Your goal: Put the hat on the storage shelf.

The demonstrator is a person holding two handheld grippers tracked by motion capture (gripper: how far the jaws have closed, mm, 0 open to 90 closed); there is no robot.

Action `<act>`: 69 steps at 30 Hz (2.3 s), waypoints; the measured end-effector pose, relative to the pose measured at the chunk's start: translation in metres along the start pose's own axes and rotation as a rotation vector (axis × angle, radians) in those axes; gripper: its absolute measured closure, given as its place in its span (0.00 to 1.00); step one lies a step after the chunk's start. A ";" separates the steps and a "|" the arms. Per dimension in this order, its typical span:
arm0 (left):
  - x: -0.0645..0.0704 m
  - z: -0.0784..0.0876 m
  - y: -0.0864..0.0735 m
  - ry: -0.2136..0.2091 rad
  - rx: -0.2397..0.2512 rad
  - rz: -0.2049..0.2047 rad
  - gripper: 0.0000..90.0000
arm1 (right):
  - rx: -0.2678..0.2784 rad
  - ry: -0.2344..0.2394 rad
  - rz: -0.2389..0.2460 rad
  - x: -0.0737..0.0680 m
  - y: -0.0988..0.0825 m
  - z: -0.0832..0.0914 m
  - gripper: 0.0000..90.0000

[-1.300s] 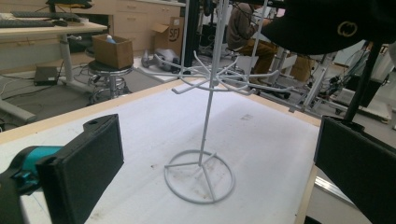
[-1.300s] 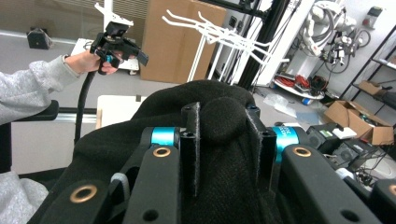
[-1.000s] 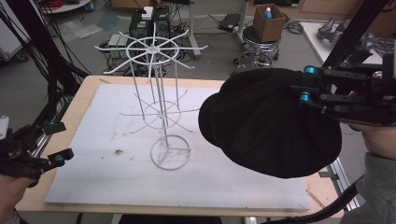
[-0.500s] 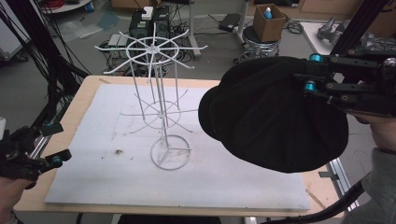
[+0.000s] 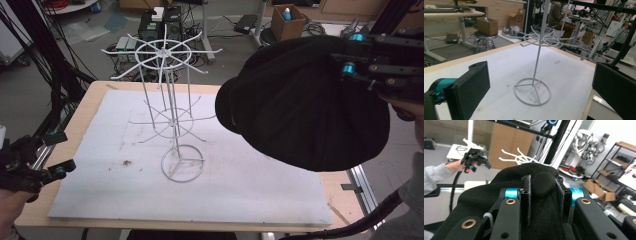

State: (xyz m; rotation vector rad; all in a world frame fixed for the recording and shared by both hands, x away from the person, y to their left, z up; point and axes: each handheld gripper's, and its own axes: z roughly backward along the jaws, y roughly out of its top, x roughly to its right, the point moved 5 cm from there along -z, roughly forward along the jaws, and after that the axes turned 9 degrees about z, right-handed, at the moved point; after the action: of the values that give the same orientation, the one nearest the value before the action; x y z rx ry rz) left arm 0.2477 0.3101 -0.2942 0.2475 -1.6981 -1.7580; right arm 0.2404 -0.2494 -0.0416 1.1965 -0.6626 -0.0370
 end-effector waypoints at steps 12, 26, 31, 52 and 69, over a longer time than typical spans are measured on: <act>-0.003 0.002 0.000 -0.008 0.004 0.009 0.02 | 0.008 -0.066 -0.001 0.016 0.029 0.003 0.79; -0.007 0.005 0.000 -0.012 0.012 0.026 0.02 | 0.007 -0.101 0.016 0.027 0.063 -0.008 0.79; -0.007 0.007 -0.001 -0.014 0.012 0.024 0.02 | 0.025 -0.101 0.029 0.029 0.076 -0.015 0.79; -0.007 0.012 -0.003 -0.002 0.011 0.028 0.02 | 0.105 -0.044 0.007 0.025 0.081 -0.068 0.79; -0.007 0.013 -0.003 0.003 0.012 0.028 0.02 | 0.132 -0.030 -0.017 0.022 0.067 -0.092 0.79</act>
State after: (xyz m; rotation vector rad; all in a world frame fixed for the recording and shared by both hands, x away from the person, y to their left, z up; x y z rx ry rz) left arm 0.2444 0.3243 -0.2977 0.2306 -1.7021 -1.7269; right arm 0.2823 -0.1533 0.0082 1.3309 -0.6896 -0.0265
